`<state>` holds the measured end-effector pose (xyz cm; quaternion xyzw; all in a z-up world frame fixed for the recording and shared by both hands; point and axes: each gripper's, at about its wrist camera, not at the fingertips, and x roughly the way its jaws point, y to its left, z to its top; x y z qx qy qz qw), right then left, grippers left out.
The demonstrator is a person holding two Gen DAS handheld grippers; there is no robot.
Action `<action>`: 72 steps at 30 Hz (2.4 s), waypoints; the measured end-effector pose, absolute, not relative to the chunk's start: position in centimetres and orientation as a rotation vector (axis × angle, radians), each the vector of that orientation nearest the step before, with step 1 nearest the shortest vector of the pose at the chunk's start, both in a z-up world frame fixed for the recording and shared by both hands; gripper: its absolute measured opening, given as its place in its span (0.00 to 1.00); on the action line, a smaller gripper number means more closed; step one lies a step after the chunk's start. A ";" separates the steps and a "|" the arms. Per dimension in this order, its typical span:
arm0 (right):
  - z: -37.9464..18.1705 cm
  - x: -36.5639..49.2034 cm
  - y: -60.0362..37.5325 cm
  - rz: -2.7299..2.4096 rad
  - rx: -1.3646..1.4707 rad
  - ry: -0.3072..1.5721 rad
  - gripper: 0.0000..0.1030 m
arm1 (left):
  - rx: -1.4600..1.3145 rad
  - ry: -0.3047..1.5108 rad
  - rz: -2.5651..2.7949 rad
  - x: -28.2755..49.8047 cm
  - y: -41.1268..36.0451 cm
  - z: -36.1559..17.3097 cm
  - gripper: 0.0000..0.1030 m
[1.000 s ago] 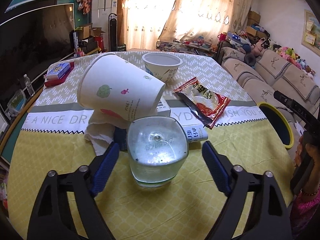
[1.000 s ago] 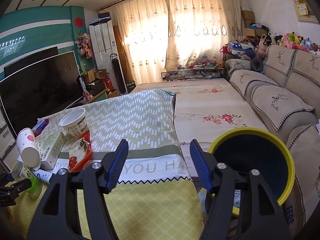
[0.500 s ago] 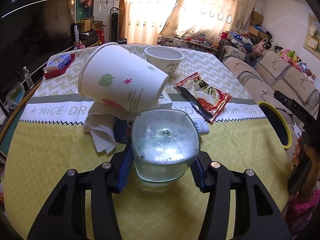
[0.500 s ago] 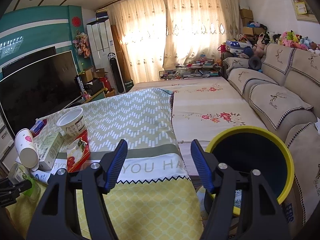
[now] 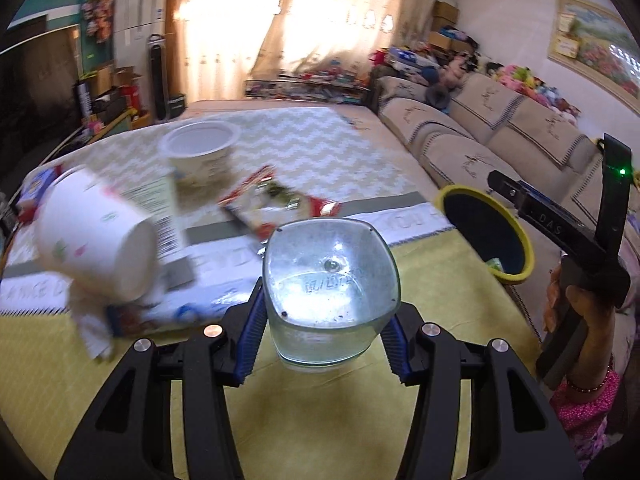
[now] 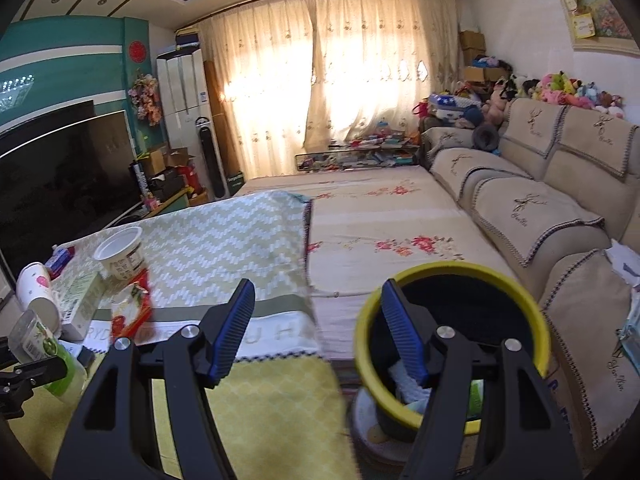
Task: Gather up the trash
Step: 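Carry the clear cup over the bin and open the left gripper, then reach the right gripper to the white paper cup and grasp it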
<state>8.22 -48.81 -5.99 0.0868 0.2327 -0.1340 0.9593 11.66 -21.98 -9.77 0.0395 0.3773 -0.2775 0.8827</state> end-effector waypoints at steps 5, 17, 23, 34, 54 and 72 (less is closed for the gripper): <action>-5.3 5.7 -52.6 -0.385 0.185 0.440 0.61 | 0.140 0.762 -0.732 12.4 -28.7 -8.5 0.50; -5.3 -0.9 -59.8 -0.570 0.263 0.396 0.62 | 0.270 0.798 -1.014 13.7 -47.1 -9.8 0.50; -5.3 -1.5 -60.9 -0.612 0.273 0.394 0.68 | 0.319 0.821 -0.992 15.8 -52.9 -12.6 0.62; -6.7 1.1 -58.8 -0.517 0.274 0.450 0.68 | 0.164 0.705 -0.908 14.3 -42.2 -7.5 0.86; -7.0 12.9 -41.5 0.088 0.158 0.633 0.70 | -0.041 0.575 -0.332 8.1 -8.9 -6.7 0.94; -5.5 17.1 -25.6 0.629 -0.021 0.664 0.70 | -0.123 0.525 -0.138 6.8 1.2 -5.4 0.94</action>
